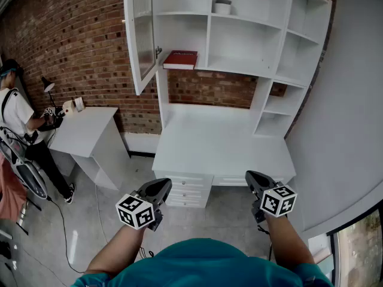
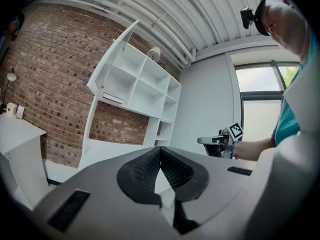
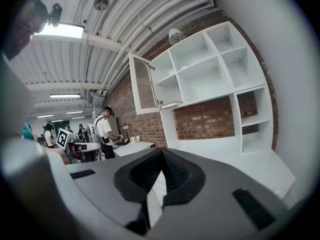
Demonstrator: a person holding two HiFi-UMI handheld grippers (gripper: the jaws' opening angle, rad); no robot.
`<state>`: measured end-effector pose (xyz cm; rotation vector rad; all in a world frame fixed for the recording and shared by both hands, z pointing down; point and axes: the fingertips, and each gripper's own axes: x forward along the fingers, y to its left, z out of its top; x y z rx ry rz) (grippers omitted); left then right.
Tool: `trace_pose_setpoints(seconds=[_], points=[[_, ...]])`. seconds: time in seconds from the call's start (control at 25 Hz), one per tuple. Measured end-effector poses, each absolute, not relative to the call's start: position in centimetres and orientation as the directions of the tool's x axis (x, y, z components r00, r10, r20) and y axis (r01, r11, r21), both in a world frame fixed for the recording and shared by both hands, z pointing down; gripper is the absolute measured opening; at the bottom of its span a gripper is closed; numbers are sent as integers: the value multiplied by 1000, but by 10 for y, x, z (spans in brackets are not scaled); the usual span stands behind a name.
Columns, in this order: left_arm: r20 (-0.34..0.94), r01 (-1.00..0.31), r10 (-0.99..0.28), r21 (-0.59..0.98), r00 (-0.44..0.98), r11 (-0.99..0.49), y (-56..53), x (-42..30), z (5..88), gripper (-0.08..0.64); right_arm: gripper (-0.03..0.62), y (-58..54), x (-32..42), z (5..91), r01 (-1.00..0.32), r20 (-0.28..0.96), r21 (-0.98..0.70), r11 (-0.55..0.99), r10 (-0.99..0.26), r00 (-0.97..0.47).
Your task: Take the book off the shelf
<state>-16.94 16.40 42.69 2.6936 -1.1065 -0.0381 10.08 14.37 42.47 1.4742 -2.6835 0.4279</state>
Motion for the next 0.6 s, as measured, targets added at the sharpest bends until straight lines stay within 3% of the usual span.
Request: trace_pose_setpoints(seconds=[0.6], points=[[64, -686, -690, 204, 721, -698, 163, -149, 421, 15, 20, 140, 115, 421, -830, 179, -202, 520, -814, -553]])
